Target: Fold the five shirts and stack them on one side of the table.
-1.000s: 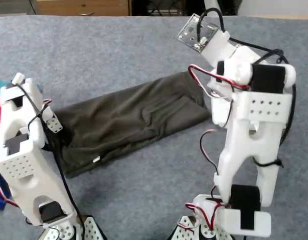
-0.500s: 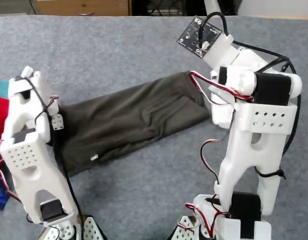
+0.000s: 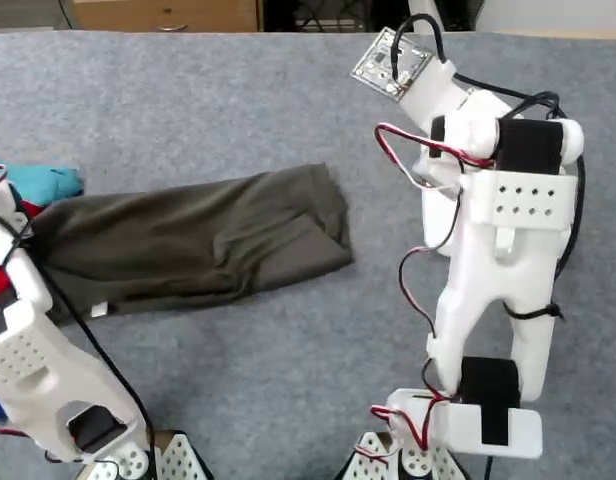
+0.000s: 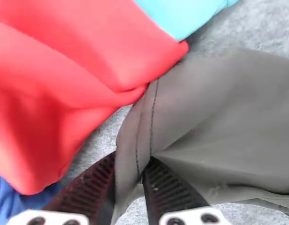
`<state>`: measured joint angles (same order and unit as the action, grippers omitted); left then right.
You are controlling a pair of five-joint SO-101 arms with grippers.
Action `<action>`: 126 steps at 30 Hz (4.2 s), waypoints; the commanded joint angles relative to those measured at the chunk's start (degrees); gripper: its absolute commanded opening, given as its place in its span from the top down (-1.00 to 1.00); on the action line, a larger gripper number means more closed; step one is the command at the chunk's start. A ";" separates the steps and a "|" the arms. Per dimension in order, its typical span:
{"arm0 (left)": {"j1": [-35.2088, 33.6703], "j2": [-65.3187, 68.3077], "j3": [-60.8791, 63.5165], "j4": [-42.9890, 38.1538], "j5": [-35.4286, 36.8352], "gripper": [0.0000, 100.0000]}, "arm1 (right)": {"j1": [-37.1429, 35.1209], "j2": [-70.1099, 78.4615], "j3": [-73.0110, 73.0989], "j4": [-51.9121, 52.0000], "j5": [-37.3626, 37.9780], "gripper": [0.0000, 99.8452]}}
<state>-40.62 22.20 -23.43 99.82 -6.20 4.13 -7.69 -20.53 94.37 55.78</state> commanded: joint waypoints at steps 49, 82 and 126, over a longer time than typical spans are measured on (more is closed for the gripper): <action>65.89 15.30 -34.86 -3.08 21.19 0.39 | 12.48 0.31 -5.67 -0.62 0.35 0.97; 17.71 -39.74 53.41 -23.56 2.81 0.94 | -29.10 61.85 -48.40 4.92 -32.09 0.97; 28.79 -42.37 82.33 -47.65 8.09 0.94 | -24.97 52.79 -27.74 6.86 -33.41 0.97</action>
<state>-12.57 -19.30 58.77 53.49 1.71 -22.68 53.67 -58.15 100.70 22.73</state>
